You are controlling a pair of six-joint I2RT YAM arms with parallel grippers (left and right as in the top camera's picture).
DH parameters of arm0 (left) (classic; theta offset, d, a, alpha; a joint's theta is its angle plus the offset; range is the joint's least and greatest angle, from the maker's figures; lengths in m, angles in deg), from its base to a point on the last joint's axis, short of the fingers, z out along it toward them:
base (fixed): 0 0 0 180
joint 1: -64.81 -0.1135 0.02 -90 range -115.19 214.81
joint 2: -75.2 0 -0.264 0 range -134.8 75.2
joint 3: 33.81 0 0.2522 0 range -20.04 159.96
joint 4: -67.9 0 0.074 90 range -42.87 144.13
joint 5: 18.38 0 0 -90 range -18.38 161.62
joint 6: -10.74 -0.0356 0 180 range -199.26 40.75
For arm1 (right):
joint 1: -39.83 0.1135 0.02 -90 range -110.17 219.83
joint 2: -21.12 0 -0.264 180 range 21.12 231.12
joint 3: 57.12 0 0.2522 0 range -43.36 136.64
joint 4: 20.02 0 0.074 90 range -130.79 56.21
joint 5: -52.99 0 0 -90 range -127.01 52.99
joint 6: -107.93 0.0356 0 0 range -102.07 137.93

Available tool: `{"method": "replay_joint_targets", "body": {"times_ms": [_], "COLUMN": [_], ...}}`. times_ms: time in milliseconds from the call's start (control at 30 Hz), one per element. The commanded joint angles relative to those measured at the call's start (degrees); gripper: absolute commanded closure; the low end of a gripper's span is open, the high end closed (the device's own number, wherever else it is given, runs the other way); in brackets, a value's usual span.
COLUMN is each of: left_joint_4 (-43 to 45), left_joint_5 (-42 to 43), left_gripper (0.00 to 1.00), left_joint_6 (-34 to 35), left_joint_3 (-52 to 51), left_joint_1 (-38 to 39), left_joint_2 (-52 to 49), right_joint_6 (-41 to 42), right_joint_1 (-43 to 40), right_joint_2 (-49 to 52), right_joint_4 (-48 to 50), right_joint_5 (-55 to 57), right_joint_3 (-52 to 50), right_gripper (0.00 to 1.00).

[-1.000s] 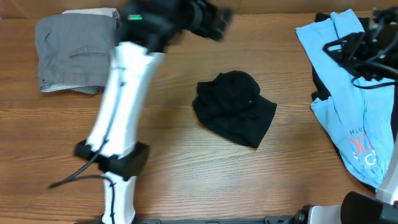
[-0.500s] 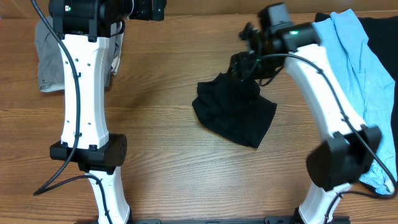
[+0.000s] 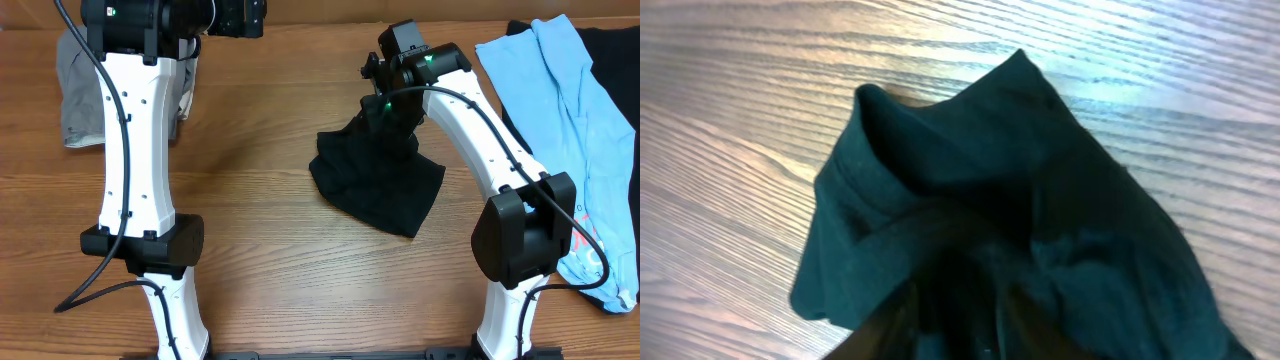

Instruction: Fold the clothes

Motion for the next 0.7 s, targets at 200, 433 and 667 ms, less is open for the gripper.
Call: {"method": "replay_joint_targets", "body": {"times_ms": [200, 433, 667], "left_joint_4": [-1.40, -1.38, -1.25], "left_joint_5": [-0.37, -0.39, -0.39], "left_gripper": [0.00, 0.00, 0.00], "left_joint_6": [-0.94, -1.18, -1.40], "left_joint_3": [0.20, 0.20, 0.17], "left_joint_1": [-0.35, -0.42, -0.39], "left_joint_2": [-1.49, -1.49, -1.49], "right_joint_6": [-1.73, -0.02, 6.03], "right_joint_1": [1.68, 1.68, 1.70], "right_joint_2": [0.02, -2.58, -6.19], "right_joint_4": [-1.22, -8.39, -22.51], "right_joint_5": [-3.23, -4.68, -4.24], "right_joint_3": [-4.26, -1.31, 0.39], "right_gripper": [0.80, 0.96, 0.96]}}
